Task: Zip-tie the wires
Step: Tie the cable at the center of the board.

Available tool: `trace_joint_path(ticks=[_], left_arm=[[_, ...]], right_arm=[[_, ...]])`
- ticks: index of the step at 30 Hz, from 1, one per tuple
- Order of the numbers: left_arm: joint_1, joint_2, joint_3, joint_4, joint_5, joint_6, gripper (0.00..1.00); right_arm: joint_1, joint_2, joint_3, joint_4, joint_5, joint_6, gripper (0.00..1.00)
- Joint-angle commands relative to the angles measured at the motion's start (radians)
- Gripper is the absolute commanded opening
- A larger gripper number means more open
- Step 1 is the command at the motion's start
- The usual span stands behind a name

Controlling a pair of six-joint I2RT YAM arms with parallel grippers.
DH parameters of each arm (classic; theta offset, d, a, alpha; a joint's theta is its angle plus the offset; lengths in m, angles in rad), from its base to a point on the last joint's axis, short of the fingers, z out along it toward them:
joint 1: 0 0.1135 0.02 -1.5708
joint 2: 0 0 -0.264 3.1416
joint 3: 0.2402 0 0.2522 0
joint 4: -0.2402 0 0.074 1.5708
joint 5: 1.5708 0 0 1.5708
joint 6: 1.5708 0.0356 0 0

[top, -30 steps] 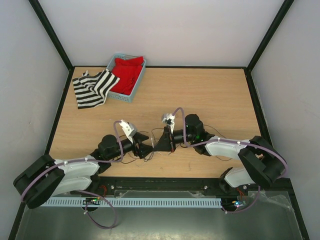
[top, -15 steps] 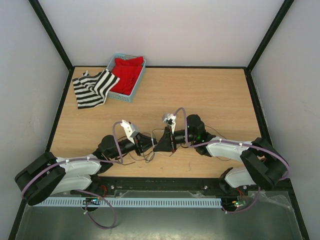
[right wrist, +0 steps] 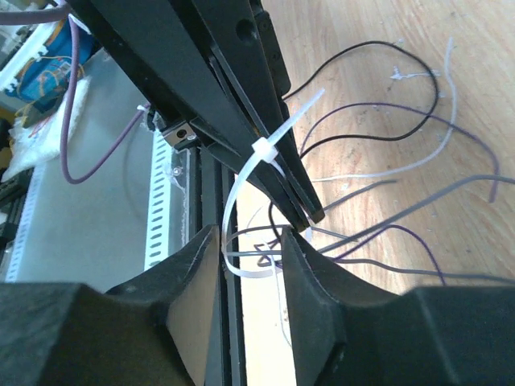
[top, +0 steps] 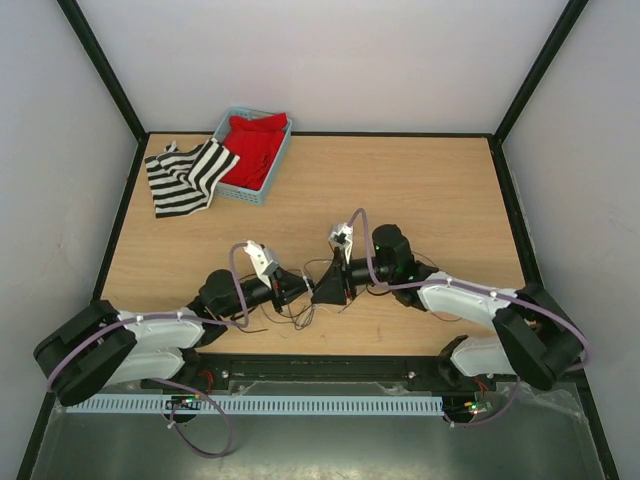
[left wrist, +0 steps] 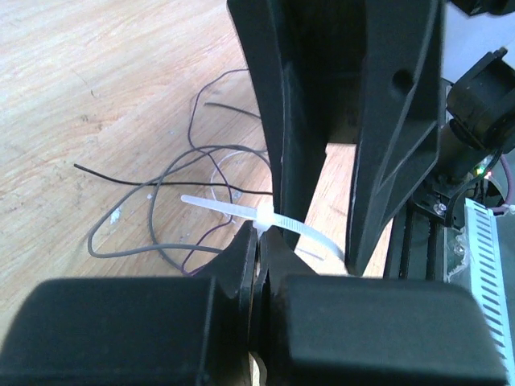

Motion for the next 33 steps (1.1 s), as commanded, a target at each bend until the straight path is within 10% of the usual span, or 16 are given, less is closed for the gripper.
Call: trace_joint_path(ticks=[1,18,33], left_arm=[[-0.004,0.022,0.018,0.052,0.029,0.0,0.0],[-0.005,0.064,0.047,0.049,0.096,0.024,0.0],[-0.004,0.081,0.061,0.045,0.102,0.025,0.0]], right_arm=[[-0.031,-0.094,0.063,-0.163,0.076,-0.073,0.51],[-0.032,0.01,0.356,-0.506,0.234,0.005,0.67],[-0.031,0.074,0.339,-0.49,0.122,0.075,0.43]])
